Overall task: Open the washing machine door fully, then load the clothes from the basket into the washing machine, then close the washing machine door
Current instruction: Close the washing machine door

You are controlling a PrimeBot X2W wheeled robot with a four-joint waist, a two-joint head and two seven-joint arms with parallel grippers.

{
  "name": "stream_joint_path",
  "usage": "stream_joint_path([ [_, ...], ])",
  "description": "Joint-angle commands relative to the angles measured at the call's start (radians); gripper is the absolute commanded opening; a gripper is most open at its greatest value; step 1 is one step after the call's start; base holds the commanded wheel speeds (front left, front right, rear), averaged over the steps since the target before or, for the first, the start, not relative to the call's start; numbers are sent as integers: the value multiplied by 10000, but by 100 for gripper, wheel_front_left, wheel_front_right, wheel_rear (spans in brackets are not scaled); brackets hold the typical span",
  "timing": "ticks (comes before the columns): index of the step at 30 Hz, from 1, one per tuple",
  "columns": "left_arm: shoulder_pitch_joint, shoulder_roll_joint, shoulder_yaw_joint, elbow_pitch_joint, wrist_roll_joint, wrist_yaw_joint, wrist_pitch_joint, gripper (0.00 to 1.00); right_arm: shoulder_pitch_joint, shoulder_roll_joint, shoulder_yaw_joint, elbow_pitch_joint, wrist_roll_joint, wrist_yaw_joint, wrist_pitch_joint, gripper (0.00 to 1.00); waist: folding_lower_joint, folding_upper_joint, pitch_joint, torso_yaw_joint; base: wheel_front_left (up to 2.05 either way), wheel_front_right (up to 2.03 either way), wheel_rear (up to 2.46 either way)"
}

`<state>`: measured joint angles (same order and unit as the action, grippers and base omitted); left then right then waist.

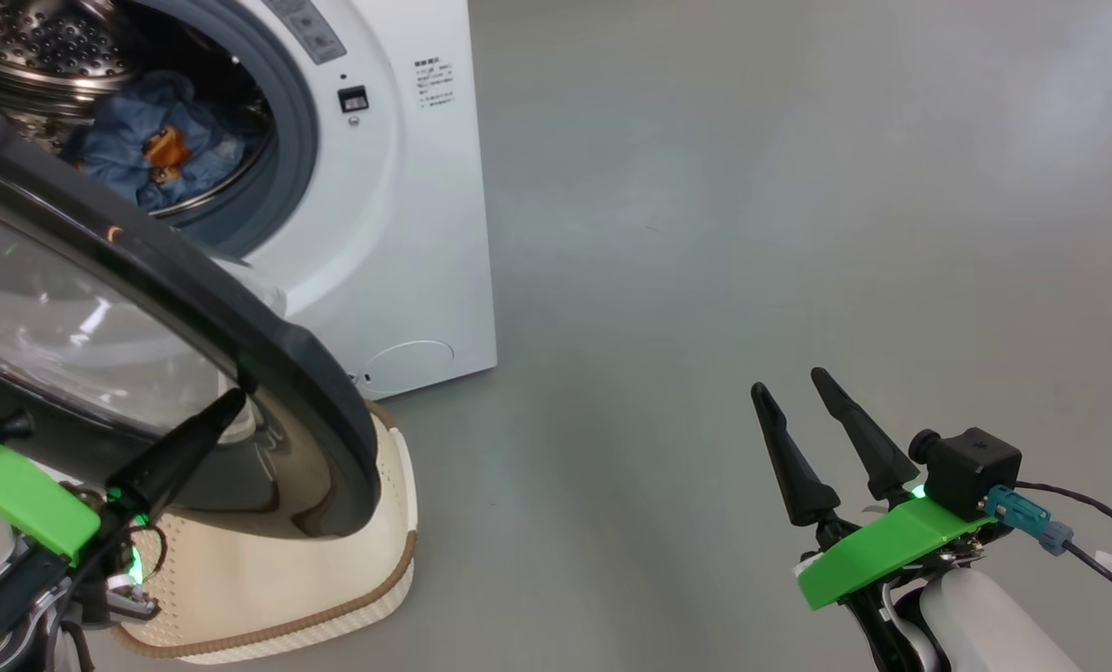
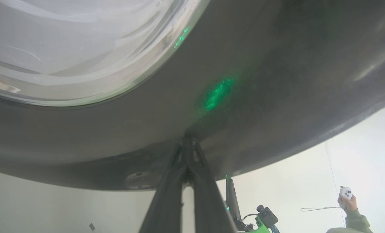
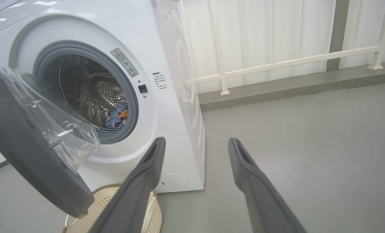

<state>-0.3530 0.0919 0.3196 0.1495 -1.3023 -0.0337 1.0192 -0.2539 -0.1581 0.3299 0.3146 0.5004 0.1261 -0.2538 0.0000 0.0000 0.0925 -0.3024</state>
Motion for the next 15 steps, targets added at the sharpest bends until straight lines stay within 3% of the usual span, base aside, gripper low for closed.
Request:
stream_joint_path([
  [1, -397, 211, 225, -212, 90, -86, -34, 0, -94, 15, 161, -213, -68, 46, -80, 100, 0, 0, -44, 75, 0, 0, 0],
  [15, -114, 332, 322, -499, 287, -379, -285, 0, -7, -62, 196, -142, -29, 46, -80, 100, 0, 0, -288, 805, 0, 0, 0],
])
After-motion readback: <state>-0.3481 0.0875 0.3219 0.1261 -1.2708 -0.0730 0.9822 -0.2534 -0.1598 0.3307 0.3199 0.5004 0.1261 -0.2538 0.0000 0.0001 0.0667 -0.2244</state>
